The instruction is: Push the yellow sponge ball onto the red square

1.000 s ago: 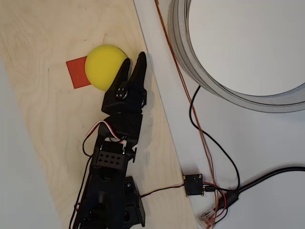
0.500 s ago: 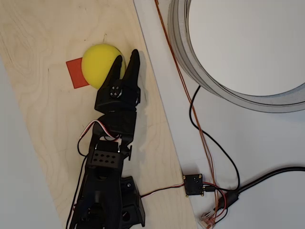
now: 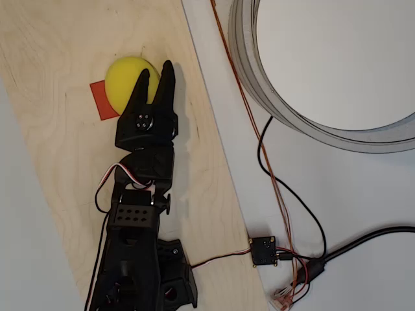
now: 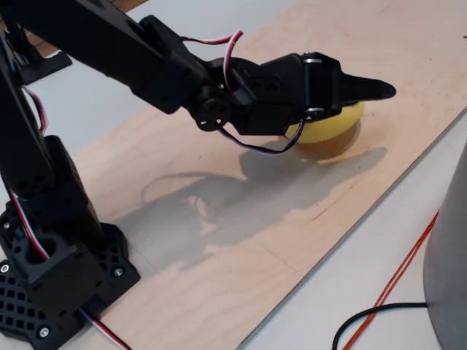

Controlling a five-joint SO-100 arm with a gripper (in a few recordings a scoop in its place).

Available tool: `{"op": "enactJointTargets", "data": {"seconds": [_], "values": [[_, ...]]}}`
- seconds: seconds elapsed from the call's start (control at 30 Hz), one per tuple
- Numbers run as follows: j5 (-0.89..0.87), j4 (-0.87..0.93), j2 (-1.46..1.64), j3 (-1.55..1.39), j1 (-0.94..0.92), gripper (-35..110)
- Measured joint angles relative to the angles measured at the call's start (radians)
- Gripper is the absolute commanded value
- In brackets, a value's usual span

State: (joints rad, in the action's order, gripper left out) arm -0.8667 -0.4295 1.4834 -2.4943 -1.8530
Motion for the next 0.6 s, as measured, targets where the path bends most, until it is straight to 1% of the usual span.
{"op": "enactJointTargets", "data": {"seconds": [0.6], "values": [[-0.009,0.000,-0.037,0.017,0.006,21]]}}
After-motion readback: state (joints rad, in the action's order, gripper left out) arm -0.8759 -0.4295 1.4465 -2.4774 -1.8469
